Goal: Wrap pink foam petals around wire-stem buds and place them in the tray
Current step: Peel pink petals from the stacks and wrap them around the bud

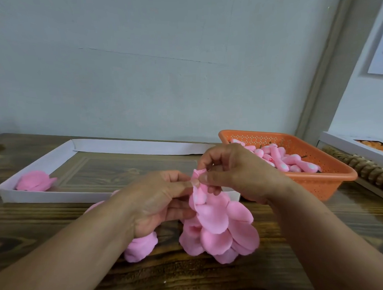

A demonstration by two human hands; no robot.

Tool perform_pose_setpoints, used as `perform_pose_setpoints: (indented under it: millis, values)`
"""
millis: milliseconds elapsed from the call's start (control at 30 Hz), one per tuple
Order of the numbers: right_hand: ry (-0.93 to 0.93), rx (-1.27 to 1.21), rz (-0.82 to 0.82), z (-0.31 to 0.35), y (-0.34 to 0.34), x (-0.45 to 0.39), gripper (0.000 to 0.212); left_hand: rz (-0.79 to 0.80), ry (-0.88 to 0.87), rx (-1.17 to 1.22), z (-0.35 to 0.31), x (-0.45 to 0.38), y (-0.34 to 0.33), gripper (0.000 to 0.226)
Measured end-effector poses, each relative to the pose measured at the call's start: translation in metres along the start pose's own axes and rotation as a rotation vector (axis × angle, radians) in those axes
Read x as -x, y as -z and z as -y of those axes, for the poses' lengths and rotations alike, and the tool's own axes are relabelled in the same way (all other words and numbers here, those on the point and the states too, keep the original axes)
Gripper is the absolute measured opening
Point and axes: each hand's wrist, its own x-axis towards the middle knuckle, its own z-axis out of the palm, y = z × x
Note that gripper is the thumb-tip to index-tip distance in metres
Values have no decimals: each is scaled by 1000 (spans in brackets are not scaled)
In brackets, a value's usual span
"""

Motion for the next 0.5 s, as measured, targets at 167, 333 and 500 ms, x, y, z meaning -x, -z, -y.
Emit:
perform_pose_setpoints:
  millis: [167,333,500]
  values:
    - [10,-179,23,-3,-1,1,17,95,41,0,-5,1,4,32]
    - [26,-258,-13,-5,-3,-1,15,98,55,53,-5,1,5,18]
    - [-44,-239,-159,-10,-5,-6,14,-18,69,214,-3,-4,1,41]
